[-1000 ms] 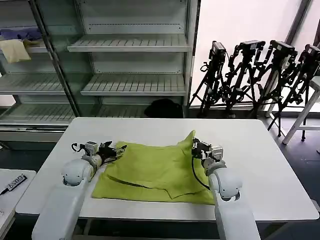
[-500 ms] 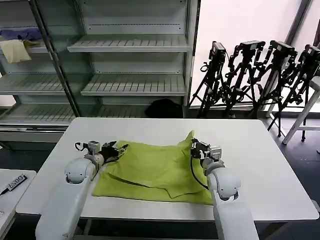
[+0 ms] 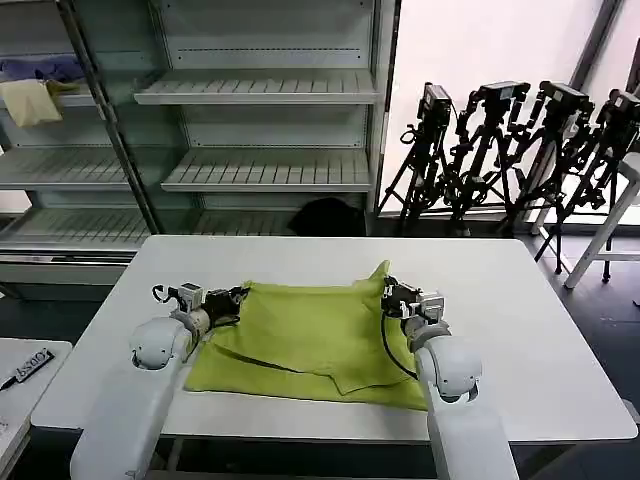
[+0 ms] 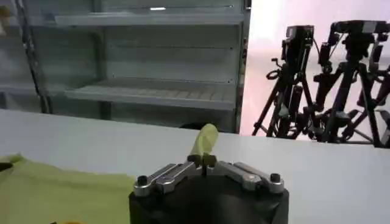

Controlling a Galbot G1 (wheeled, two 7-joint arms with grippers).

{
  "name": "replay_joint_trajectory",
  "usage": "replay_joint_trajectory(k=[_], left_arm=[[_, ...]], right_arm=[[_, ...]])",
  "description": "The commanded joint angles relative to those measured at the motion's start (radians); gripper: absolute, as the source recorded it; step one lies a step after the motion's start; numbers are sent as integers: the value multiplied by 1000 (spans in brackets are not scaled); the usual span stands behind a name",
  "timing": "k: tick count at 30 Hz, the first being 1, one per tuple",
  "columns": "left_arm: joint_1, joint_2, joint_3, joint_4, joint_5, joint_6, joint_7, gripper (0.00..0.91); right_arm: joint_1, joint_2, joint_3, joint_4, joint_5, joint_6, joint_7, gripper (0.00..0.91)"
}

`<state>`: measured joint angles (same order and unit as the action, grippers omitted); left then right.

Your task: Fold and organize the clothes.

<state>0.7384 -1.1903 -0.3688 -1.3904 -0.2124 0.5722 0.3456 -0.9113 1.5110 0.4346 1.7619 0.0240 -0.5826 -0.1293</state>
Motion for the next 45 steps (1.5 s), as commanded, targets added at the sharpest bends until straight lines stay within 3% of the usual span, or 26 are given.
replay_joint_trajectory(k=[1,13,24,33,45], left_arm=[[13,0,-21,-32,-15,-5,-13,0],[200,41,-128,-308,-160,-6,-46,0],[378,42,-211,-489,-182,-13,-36,0],[481,36,-248,-514,-149,-40,-3,0],[509,29,-230,-511,-38,-72,17,0]], right_arm=[[-4,-1,1,7,6,0,-1,0],[-84,-28,-12,119,86,-2,15,0],[-249,-40,4,257,87,-1,-7,0],[-364,-43,37,313,74,1,-32,0],[-449,-39,62,312,44,3,-48,0]])
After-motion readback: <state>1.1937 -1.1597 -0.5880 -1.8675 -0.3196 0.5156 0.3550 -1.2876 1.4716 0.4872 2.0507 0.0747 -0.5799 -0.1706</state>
